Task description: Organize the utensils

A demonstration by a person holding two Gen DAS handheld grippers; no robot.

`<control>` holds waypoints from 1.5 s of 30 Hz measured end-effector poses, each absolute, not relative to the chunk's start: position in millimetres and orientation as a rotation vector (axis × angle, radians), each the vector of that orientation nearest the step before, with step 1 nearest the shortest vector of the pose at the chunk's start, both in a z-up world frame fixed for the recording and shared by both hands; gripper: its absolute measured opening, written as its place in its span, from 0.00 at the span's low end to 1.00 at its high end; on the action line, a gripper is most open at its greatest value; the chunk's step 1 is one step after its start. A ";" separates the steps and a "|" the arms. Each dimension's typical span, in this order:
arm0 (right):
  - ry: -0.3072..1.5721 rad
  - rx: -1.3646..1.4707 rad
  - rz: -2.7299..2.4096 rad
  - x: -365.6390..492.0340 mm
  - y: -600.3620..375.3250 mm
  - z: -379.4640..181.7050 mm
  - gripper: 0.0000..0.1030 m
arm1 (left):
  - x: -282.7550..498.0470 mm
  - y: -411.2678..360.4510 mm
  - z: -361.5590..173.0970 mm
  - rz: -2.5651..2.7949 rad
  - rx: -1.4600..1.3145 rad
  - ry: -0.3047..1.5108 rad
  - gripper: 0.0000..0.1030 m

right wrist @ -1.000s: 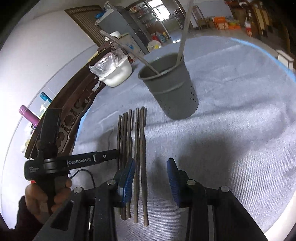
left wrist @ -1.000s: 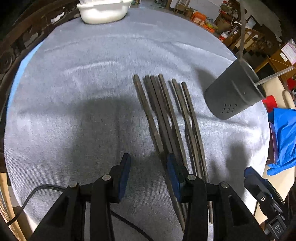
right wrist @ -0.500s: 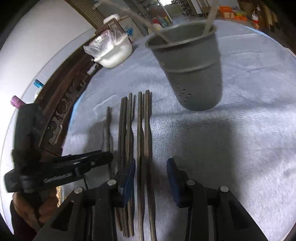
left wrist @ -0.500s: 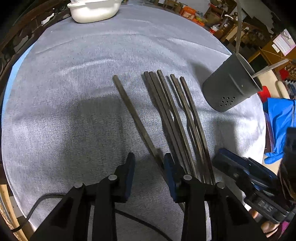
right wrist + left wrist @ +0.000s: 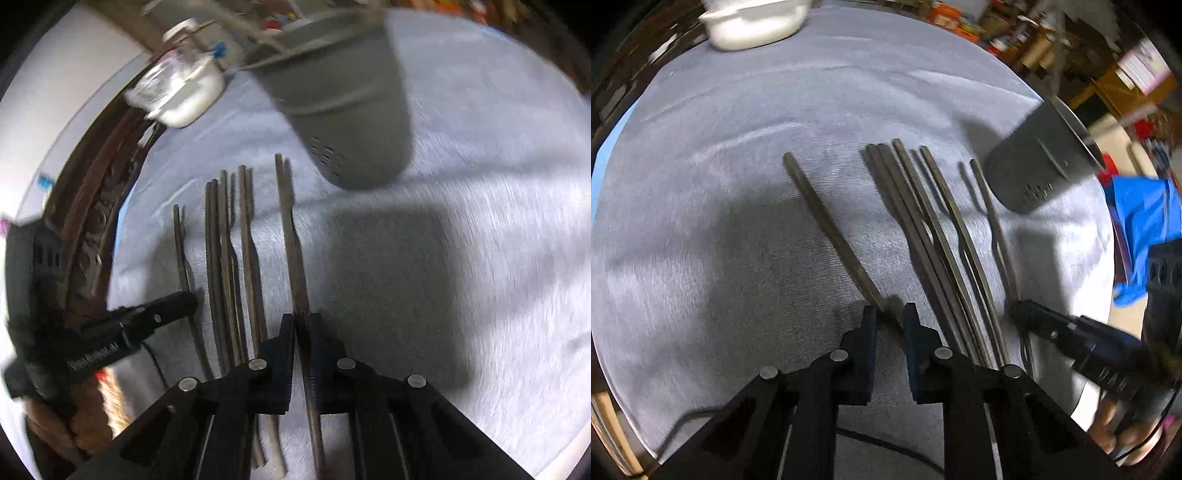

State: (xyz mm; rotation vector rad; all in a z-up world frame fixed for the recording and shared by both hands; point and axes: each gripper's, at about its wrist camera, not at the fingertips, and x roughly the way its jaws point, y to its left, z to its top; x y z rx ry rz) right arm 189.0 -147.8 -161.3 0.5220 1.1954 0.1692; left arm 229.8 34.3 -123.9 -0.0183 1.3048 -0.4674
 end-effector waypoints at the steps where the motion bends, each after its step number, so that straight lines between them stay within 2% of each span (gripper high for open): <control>1: 1.202 0.547 0.163 186.4 -150.4 -162.5 0.09 | 230.0 34.3 -123.9 -0.496 -0.001 1.309 0.16; 5: 1.238 0.650 0.151 175.7 -156.0 -167.0 0.09 | 229.3 41.1 -123.0 -0.577 0.046 1.329 0.17; 13: 1.283 0.556 0.163 185.3 -153.2 -161.7 0.11 | 234.0 61.8 -116.0 -0.613 0.128 1.374 0.19; 18: 1.280 0.514 0.168 202.2 -148.4 -159.1 0.12 | 243.9 85.0 -113.9 -0.553 0.025 1.375 0.35; 20: 1.267 0.495 0.158 206.3 -149.3 -156.7 0.12 | 250.3 91.8 -109.6 -0.522 -0.008 1.367 0.37; 35: 1.146 0.426 0.021 244.5 -137.3 -147.0 0.12 | 287.4 99.8 -124.5 -0.278 -0.171 1.441 0.37; 37: 1.144 0.408 0.004 247.0 -133.9 -150.3 0.12 | 289.5 98.0 -131.9 -0.263 -0.175 1.441 0.34; 39: 1.134 0.395 -0.006 247.4 -132.3 -152.2 0.11 | 295.3 95.9 -137.4 -0.246 -0.186 1.447 0.26; 43: 1.126 0.348 -0.014 246.7 -127.2 -152.1 0.11 | 301.0 93.9 -142.0 -0.225 -0.205 1.435 0.19; 45: 1.117 0.334 -0.006 245.6 -126.5 -152.3 0.08 | 304.0 95.0 -143.8 -0.216 -0.211 1.431 0.11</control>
